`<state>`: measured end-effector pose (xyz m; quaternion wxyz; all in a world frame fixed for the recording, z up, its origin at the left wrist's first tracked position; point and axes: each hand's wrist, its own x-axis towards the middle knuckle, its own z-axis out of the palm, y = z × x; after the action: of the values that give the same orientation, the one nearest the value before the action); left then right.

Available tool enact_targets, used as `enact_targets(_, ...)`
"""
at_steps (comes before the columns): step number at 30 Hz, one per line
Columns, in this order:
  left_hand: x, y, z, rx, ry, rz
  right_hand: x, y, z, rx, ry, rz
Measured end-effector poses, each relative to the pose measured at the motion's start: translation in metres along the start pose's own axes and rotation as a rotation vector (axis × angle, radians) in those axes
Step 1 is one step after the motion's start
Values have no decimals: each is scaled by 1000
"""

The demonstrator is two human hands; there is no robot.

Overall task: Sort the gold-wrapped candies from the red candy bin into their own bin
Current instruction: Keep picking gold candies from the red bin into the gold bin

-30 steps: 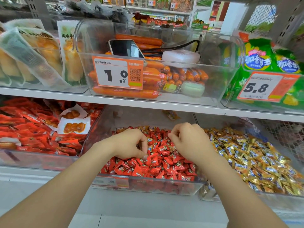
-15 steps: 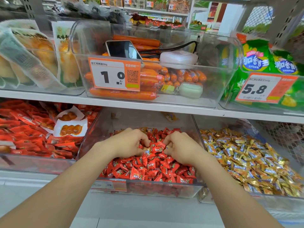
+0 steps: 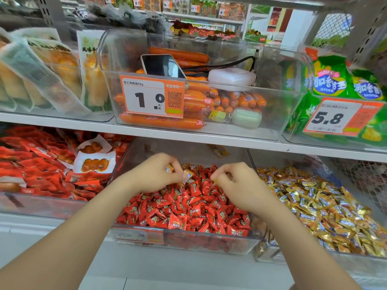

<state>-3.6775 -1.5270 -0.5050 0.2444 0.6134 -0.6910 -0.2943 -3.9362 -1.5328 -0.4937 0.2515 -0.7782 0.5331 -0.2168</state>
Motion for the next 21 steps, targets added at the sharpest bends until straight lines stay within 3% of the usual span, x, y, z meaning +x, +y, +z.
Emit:
enact_targets(4, -9, -2, -6, -328, 21, -186, 17, -9, 15, -110, 44, 1)
enact_targets(9, -8, -2, -4, -295, 101, -330, 59, -14, 41, -341, -22, -10)
enact_targets(16, -4, -20, -4, 135, 77, -219, 94, -7, 68, -589, -181, 28)
enact_targets(21, -5, -21, -6, 424, -82, -186, 105, 3, 75, -435, -222, 23)
